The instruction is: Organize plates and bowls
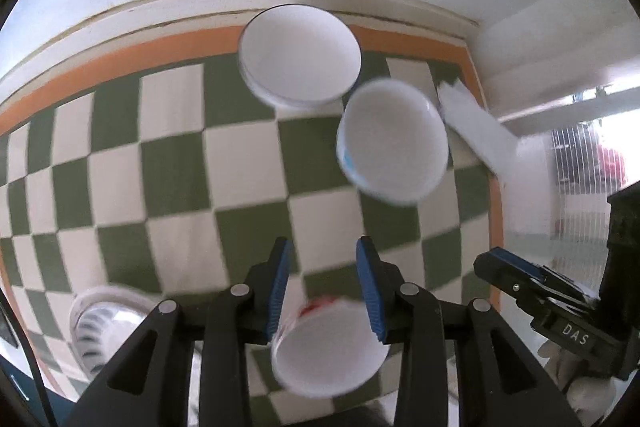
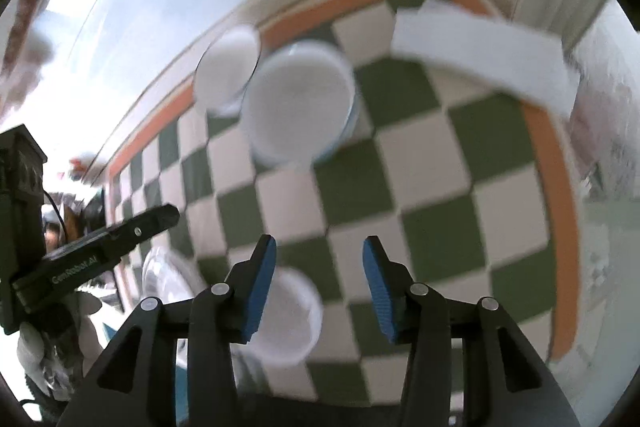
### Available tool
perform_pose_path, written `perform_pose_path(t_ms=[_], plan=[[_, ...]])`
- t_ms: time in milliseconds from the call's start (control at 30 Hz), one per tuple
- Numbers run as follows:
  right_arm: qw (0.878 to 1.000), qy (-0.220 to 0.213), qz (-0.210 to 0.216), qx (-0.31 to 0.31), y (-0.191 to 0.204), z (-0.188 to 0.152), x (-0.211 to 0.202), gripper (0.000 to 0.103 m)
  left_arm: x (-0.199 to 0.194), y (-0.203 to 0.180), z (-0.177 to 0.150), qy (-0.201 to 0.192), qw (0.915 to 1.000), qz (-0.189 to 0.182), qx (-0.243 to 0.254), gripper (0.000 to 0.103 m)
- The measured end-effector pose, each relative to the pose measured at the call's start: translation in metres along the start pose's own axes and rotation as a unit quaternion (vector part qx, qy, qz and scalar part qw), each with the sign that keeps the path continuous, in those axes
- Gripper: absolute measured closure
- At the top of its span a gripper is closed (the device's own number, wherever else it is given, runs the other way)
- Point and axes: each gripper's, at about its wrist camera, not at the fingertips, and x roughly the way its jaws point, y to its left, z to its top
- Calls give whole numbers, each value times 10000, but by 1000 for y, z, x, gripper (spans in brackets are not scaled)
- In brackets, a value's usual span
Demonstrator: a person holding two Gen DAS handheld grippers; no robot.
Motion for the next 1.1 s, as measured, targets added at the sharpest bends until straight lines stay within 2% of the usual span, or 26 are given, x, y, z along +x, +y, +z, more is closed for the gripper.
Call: perform_pose_path(t_ms=[200,433,500,567,633,700,867,1100], plan=[[9998,72,-77,183,-18,66,26,55,39,-10,49,246,9997,66,-15,71],[9989,329,-133,304,-28,104,70,55,79,-15,75,565,9982,186,25,72],[9986,391,-141,333,-30,107,79,57,87,-17,77,607,9978,236,103,72],[9980,480,-183,374,-32,113,90,70,90,-19,76,608,9975,298,184,83],[9976,545,-48,415,-33,117,97,84,92,-22,74,589,9975,315,211,86],[9976,554,61,422,-32,118,99,92,92,-24,73,575,9976,287,248,90],[9983,492,-107,285,-24,115,99,92,91,-29,71,540,9971,396,354,90],[9989,427,-94,174,-16,103,84,93,73,-33,62,387,9978,377,382,90]])
